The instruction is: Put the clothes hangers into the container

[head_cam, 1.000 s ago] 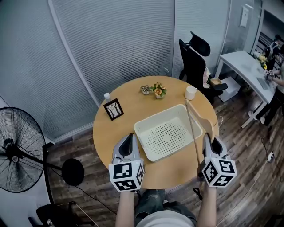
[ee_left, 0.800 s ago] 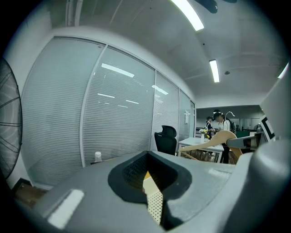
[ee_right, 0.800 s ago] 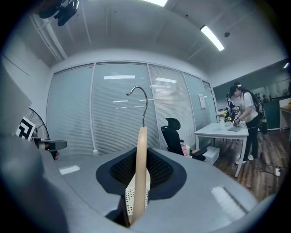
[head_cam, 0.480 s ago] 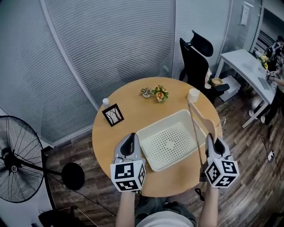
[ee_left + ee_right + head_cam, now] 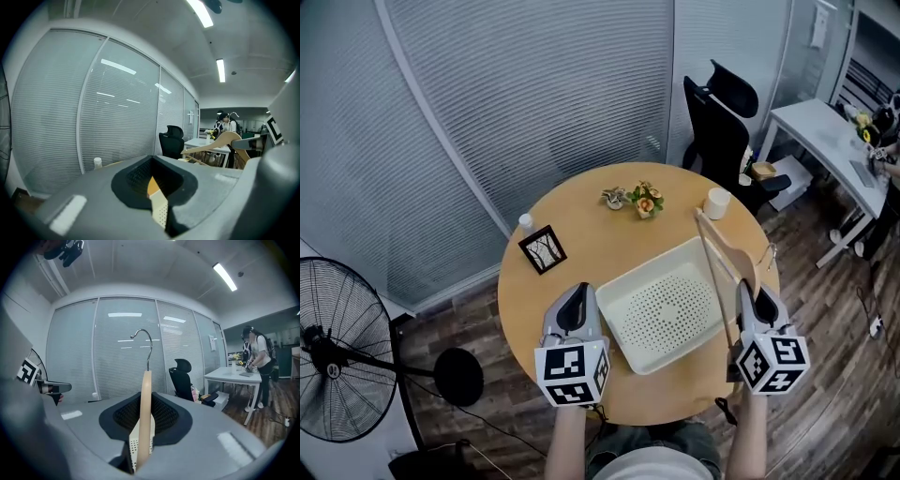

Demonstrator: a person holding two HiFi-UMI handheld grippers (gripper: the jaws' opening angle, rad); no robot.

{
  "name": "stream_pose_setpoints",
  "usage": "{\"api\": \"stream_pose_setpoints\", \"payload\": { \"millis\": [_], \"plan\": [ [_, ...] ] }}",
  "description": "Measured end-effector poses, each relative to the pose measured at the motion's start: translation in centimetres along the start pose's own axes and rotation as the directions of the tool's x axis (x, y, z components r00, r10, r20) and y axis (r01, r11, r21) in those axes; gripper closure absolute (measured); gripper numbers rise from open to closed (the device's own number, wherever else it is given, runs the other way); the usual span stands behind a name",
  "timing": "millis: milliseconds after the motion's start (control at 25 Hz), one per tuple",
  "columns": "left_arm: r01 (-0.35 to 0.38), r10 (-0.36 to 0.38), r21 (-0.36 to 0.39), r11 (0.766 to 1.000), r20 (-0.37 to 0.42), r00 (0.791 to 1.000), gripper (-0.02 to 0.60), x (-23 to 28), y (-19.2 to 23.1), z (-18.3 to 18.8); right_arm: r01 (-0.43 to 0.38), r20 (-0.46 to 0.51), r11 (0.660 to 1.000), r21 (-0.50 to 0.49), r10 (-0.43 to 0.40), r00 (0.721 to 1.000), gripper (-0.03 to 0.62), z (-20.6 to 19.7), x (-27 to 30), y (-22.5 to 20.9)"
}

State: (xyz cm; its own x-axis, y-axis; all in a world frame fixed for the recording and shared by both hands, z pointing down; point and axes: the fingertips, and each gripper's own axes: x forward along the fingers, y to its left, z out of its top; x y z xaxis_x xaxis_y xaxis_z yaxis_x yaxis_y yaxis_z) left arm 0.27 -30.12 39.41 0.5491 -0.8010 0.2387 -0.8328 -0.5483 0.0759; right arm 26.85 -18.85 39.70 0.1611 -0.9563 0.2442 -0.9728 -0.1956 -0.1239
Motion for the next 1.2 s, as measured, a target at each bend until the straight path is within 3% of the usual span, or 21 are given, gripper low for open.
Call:
{"api": "stream_pose_setpoints", "payload": {
  "millis": [240,480,960,1200],
  "plan": [
    [-0.014,0.014,-0.003,1.000,0.003,1.000,0.580,0.4,0.6,0.4,-0.036,-0.034,0.998,-0.043,0.035,0.999,0.510,-0.1,1.5,0.6],
    [-0.067,0.067,-0.020,0.998,0.001,0.998,0.580,0.0,1.1,0.2,-0.129,-0.033,0.987,-0.100,0.126,0.991,0.510,0.7,2.7,1.6],
    [-0.163,0.163,-0.039,0.986,0.004,0.987,0.580,-1.5,1.3,0.2,-0.325,-0.106,0.921,-0.213,0.309,0.945,0.510,0.8,3.4,2.2],
    [-0.179,0.180,-0.040,0.983,0.011,0.984,0.580,-1.8,0.4,0.3,-0.410,-0.144,0.869,-0.277,0.384,0.912,0.510,1.2,3.2,1.7]
  ]
}}
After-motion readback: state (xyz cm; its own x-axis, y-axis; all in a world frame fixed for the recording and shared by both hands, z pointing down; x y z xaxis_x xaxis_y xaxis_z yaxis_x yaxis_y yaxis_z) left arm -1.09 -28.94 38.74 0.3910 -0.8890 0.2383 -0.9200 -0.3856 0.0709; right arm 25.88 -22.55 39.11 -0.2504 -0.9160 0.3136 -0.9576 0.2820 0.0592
